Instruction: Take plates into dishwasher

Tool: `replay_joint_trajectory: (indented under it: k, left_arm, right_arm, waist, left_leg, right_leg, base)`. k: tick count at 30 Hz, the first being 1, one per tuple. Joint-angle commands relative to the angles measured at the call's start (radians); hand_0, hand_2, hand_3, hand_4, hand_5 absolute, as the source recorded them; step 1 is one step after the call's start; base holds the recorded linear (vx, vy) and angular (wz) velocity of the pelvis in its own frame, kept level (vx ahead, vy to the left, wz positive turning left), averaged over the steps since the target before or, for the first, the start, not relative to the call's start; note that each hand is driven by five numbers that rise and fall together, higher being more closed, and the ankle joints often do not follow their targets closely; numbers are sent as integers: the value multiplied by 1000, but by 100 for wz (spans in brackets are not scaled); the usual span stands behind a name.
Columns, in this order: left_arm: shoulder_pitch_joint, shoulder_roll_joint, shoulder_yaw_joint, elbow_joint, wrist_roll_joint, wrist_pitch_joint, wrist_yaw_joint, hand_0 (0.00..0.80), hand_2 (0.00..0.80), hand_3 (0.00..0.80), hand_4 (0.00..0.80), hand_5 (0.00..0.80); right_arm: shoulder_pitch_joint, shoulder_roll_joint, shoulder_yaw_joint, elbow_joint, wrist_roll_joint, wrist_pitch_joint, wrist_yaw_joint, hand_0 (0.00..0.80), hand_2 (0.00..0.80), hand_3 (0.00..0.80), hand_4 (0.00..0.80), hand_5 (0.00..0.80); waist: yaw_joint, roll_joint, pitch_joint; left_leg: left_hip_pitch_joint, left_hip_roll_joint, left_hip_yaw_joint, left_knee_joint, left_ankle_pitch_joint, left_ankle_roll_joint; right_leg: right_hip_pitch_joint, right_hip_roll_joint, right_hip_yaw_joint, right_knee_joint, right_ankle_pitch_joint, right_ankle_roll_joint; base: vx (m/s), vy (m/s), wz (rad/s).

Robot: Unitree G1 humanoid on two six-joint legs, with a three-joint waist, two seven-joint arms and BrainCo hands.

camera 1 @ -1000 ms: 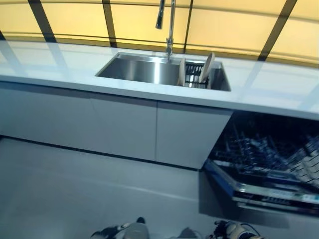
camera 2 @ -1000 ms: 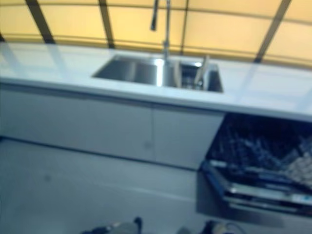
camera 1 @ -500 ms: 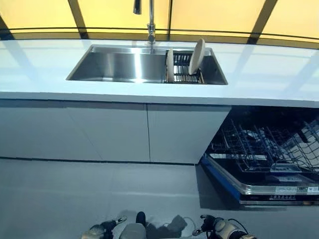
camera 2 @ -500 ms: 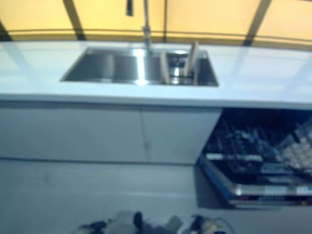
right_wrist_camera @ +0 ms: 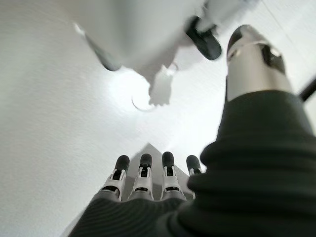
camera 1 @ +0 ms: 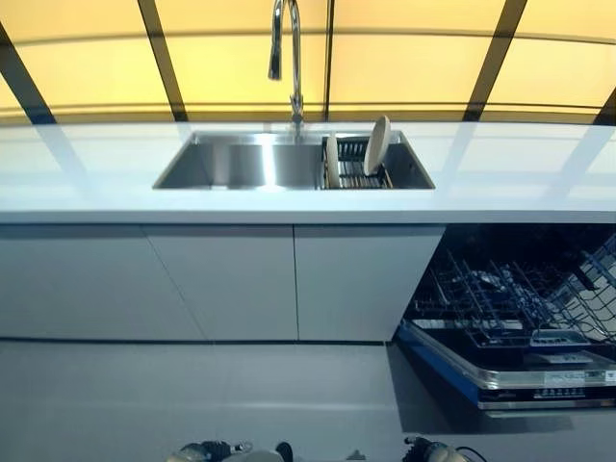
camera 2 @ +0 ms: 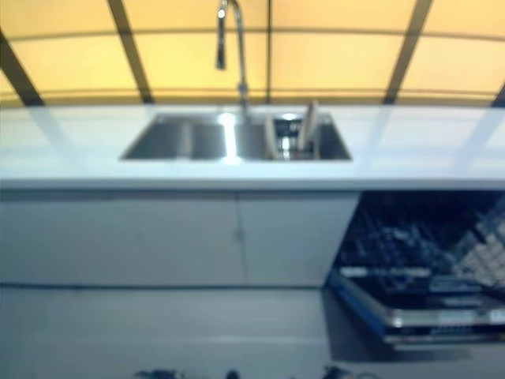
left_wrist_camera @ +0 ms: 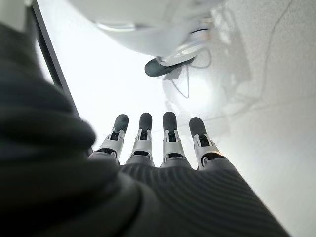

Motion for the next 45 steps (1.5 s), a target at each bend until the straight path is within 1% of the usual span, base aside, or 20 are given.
replay_joint_trajectory:
  k: [1, 2, 5, 7, 10, 11, 14, 17, 20, 30, 33, 35, 37, 38, 39, 40, 41, 42, 44, 45]
  left_arm:
    - [-37, 20, -7, 3, 26, 8, 51, 0, 0, 0, 0, 0]
    - [-45, 23, -14, 4, 20, 8, 53, 0, 0, 0, 0, 0]
    - [-69, 20, -10, 25, 16, -12, 67, 0, 0, 0, 0, 0]
    - [-73, 23, -1, 31, 12, -16, 68, 0, 0, 0, 0, 0]
    - [-53, 18, 28, 47, 39, -39, 68, 0, 0, 0, 0, 0]
    - [-30, 15, 29, 32, 45, -33, 71, 0, 0, 0, 0, 0]
    - [-2, -4, 26, 22, 90, -52, 29, 0, 0, 0, 0, 0]
    - [-10, 16, 3, 16, 66, -27, 38, 0, 0, 0, 0, 0]
    - [-18, 29, 0, 30, 82, -59, 7, 0, 0, 0, 0, 0]
    - [-10, 32, -5, 44, 170, -56, -20, 0, 0, 0, 0, 0]
    - [-23, 29, -24, 42, 200, -63, -25, 0, 0, 0, 0, 0]
    - [-31, 29, -34, 38, 175, -61, -15, 0, 0, 0, 0, 0]
    - [-37, 29, -35, 29, 145, -40, 0, 0, 0, 0, 0, 0]
    - [-43, 24, -33, 24, 107, -22, 16, 0, 0, 0, 0, 0]
    - [-47, 14, -23, 20, 68, -6, 38, 0, 0, 0, 0, 0]
    - [-47, 9, -14, 17, 53, 2, 40, 0, 0, 0, 0, 0]
    - [-49, 4, -9, 14, 51, 12, 41, 0, 0, 0, 0, 0]
    - [-44, 3, -6, 11, 35, 22, 40, 0, 0, 0, 0, 0]
    - [-42, 17, -3, 8, 28, 23, 27, 0, 0, 0, 0, 0]
    - [-45, 22, -6, 7, 40, 23, 24, 0, 0, 0, 0, 0]
  right_arm:
    - [-27, -53, -3, -57, 56, -36, -52, 0, 0, 0, 0, 0]
    - [-33, -55, -2, -54, 62, -40, -53, 0, 0, 0, 0, 0]
    - [-52, -59, -6, -43, 72, -47, -62, 0, 0, 0, 0, 0]
    - [-66, -55, -14, -37, 59, -40, -79, 0, 0, 0, 0, 0]
    - [-75, -49, -19, -37, 8, -14, -98, 0, 0, 0, 0, 0]
    - [-68, -54, -28, -48, 38, 14, -96, 0, 0, 0, 0, 0]
    - [-77, -78, -20, -117, 76, 71, -61, 0, 0, 0, 0, 0]
    - [-113, -101, 2, -101, 121, 61, -51, 0, 0, 0, 0, 0]
    - [-119, -103, 1, -68, 128, 50, -51, 0, 0, 0, 0, 0]
    - [-88, -59, -13, -42, 94, 23, -94, 0, 0, 0, 0, 0]
    - [-89, -62, -5, -46, 48, 14, -83, 0, 0, 0, 0, 0]
    - [-89, -69, 14, -48, -2, 6, -43, 0, 0, 0, 0, 0]
    - [-89, -77, 34, -57, -19, -1, -10, 0, 0, 0, 0, 0]
    - [-91, -86, 46, -68, -22, -2, 23, 0, 0, 0, 0, 0]
    - [-90, -99, 62, -86, -11, -22, 56, 0, 0, 0, 0, 0]
    - [-89, -108, 70, -103, -10, -40, 72, 0, 0, 0, 0, 0]
    - [-90, -112, 73, -117, -4, -34, 80, 0, 0, 0, 0, 0]
    - [-96, -114, 77, -123, 2, -39, 97, 0, 0, 0, 0, 0]
    - [-110, -111, 77, -121, 15, -64, 84, 0, 0, 0, 0, 0]
    - [-118, -110, 75, -125, 25, -67, 71, 0, 0, 0, 0, 0]
  waist:
    - [-33, 2, 57]
    - [-42, -2, 65]
    - [-90, -36, 86]
    - [-109, -39, 112]
    - [-105, -59, 121]
    - [-101, -57, 117]
    - [-85, -59, 104]
    - [-75, -54, 96]
    - [-79, -30, 85]
    - [-94, -14, 93]
    - [-102, -11, 89]
    - [-106, -16, 80]
    - [-101, -23, 74]
    - [-98, -34, 74]
    - [-83, -59, 81]
    - [-68, -67, 94]
    - [-52, -63, 106]
    - [-27, -38, 118]
    - [8, 1, 125]
    - [33, 8, 131]
  left_leg:
    - [51, 8, -27, 68, -66, -5]
    - [68, 7, -35, 63, -76, -9]
    - [124, -24, -87, 75, -162, -22]
    - [166, -21, -121, 128, -241, -13]
    - [185, 0, -105, 209, -308, -12]
    - [195, 17, -107, 221, -316, -20]
    - [206, 42, -113, 204, -297, -47]
    - [198, 52, -126, 135, -253, -66]
    - [227, 64, -126, 59, -226, -82]
    - [256, 48, -112, 2, -218, -65]
    - [258, 53, -101, 22, -232, -65]
    - [269, 75, -86, 86, -260, -83]
    - [256, 105, -77, 186, -212, -107]
    - [217, 140, -64, 374, -124, -126]
    - [80, 128, -68, 577, -36, -130]
    - [-42, 103, -84, 712, -10, -123]
    - [-106, 83, -78, 716, -5, -126]
    - [-144, 88, -52, 536, 19, -133]
    - [-132, 146, 4, 213, 91, -155]
    - [-159, 156, 2, 96, 138, -164]
  right_leg:
    - [-39, 42, 13, -267, 179, 18]
    - [-43, 36, 5, -361, 184, 16]
    - [-158, 9, 71, -687, 397, 72]
    - [-213, 13, 85, -705, 410, 73]
    - [-210, -14, 59, -605, 374, 71]
    - [-207, -1, 59, -560, 351, 72]
    - [-160, -2, 38, -559, 314, 59]
    - [-142, 12, 30, -602, 309, 53]
    - [-131, 10, 20, -629, 312, 56]
    - [-133, -16, 18, -603, 306, 92]
    - [-137, -9, 10, -569, 276, 79]
    - [-133, -3, -11, -536, 245, 53]
    - [-106, 13, -27, -537, 230, 22]
    - [-80, 22, -41, -544, 219, -8]
    - [-40, 21, -46, -555, 203, -41]
    - [-14, 26, -39, -551, 187, -59]
    - [15, 34, -32, -548, 172, -64]
    - [63, 58, -21, -546, 138, -52]
    - [139, 84, -25, -549, 98, -15]
    - [188, 90, -3, -556, 77, -3]
  base:
    - [301, -171, 55]
    - [300, -313, 40]
    - [342, -369, 35]
    - [343, -264, 74]
    - [275, -237, 74]
    - [235, -184, -2]
    - [156, -160, 21]
    - [109, -89, 9]
    - [151, 30, -2]
    - [169, 7, -1]
    - [132, -56, -1]
    - [159, -109, -4]
    - [145, -121, -12]
    - [175, -179, -9]
    - [224, -191, -6]
    - [249, -117, 7]
    - [380, 62, 8]
    - [465, 194, -10]
    - [492, 252, -40]
    - [442, 181, -52]
